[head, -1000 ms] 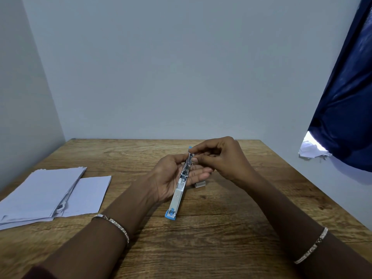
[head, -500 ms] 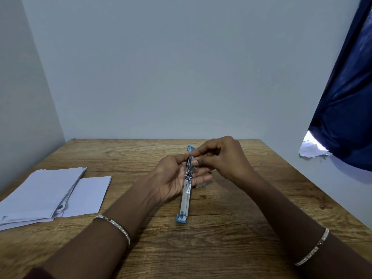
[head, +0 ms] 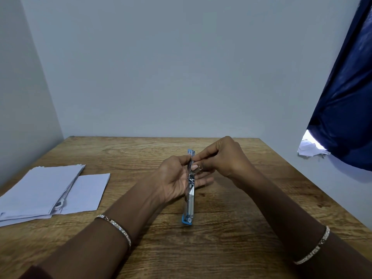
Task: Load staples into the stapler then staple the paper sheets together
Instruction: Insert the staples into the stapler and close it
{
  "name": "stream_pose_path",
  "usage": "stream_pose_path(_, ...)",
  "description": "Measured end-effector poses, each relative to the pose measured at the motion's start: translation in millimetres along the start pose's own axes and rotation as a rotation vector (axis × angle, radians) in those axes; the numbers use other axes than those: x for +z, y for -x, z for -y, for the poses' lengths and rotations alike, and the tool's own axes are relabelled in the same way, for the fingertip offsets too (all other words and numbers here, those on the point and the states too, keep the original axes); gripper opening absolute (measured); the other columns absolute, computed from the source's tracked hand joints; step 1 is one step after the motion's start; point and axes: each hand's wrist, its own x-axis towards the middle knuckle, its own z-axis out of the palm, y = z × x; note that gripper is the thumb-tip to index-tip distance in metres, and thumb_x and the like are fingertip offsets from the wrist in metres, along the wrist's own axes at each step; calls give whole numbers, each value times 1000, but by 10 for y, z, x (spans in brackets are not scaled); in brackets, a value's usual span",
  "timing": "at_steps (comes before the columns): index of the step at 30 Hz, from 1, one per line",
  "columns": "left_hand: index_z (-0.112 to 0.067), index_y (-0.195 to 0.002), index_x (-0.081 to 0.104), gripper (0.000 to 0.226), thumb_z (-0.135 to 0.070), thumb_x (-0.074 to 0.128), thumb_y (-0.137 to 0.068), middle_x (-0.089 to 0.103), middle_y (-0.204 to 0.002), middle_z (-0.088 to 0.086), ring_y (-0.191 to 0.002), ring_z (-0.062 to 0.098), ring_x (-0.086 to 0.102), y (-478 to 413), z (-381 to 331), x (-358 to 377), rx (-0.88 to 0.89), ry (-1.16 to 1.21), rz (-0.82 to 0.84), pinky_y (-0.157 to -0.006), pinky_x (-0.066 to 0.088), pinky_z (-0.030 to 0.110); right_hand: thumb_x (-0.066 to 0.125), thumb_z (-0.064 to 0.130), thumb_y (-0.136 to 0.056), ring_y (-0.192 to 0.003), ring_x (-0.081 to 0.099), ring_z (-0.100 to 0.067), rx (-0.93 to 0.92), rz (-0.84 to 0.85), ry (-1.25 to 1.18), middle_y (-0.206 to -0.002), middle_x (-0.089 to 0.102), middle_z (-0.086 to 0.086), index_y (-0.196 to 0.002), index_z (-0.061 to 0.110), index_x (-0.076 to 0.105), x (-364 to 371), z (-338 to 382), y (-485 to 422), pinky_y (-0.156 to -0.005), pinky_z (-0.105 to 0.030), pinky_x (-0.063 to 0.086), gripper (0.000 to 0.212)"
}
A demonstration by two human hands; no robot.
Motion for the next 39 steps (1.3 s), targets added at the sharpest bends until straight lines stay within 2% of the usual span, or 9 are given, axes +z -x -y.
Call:
stream_pose_path(4, 5, -126, 60, 56, -35, 26, -109, 68, -107, 29, -126, 40, 58, -1, 7, 29, -19, 5, -24, -109, 43, 55, 91, 2, -65, -60, 72, -3, 41, -4, 46, -70, 79, -5, -79, 7, 83, 10, 12, -2, -52, -12, 50, 17)
stream_pose_path(7, 6, -114, 62, 63, -45, 25, -107, 68, -104, 28, -129, 41, 55, 4, 10, 42, -34, -7, -19, -112, 39, 55, 91, 2, -65, -57, 69, 1, 71, -6, 60, -68, 78, -3, -79, 7, 83, 17, 19, 3, -50, -11, 48, 16)
stream_pose_path(12, 8, -124, 58, 68, -49, 25, -106, 67, -106, 28, -130, 42, 54, 0, 19, 41, -60, -18, 18, -113, 38, 55, 90, 2, -66, -52, 66, 4, 99, 9, 75, -60, 74, 3, -79, 5, 82, 5, 14, -6, -46, -10, 46, 16)
stream_pose_path(20, 9, -118, 61, 66, -46, 27, -106, 72, -101, 27, -119, 45, 60, 4, -13, 33, -27, 42, 36, -103, 45, 54, 84, -4, -70, -71, 77, -18, 69, 91, -18, -77, 80, -11, -89, 4, 81, -18, 16, -20, -62, -25, 58, 21)
stream_pose_path(23, 11, -116, 61, 58, -38, 32, -107, 69, -113, 34, -104, 45, 66, 29, -30, 45, -8, 119, 23, -87, 54, 52, 81, 1, -75, -77, 76, -15, 0, 49, -76, -81, 80, -4, -94, 11, 81, -92, 22, -28, -68, -24, 58, 21)
stream_pose_path(27, 13, -121, 57, 52, -32, 34, -107, 69, -111, 36, -97, 42, 70, 31, -41, 24, -15, 150, 27, -81, 59, 50, 64, 1, -83, -85, 66, -7, -267, -68, 206, -91, 74, 11, -87, 26, 82, -177, 60, -29, -67, -23, 51, 31)
stream_pose_path(30, 14, -106, 61, 52, -30, 34, -107, 73, -98, 34, -82, 41, 76, 19, -27, 9, -19, 186, 35, -76, 60, 54, 60, -3, -83, -92, 57, -12, -399, 45, 337, -91, 66, 5, -82, 24, 83, -140, 65, 2, -68, -34, 50, 36)
stream_pose_path(35, 11, -102, 62, 45, -24, 35, -108, 73, -93, 33, -76, 39, 77, 24, -32, 12, -16, 167, 43, -83, 59, 52, 56, -8, -80, -90, 49, -15, -554, 96, 442, -91, 68, 1, -85, 21, 83, -106, 2, 13, -72, -26, 42, 40)
stream_pose_path(39, 12, -106, 59, 40, -19, 34, -107, 72, -93, 34, -71, 39, 76, 66, -50, 46, -22, 140, 41, -70, 59, 54, 50, -2, -77, -89, 52, -18, -620, 92, 485, -90, 69, 1, -85, 18, 82, -72, -19, -2, -71, -26, 42, 39)
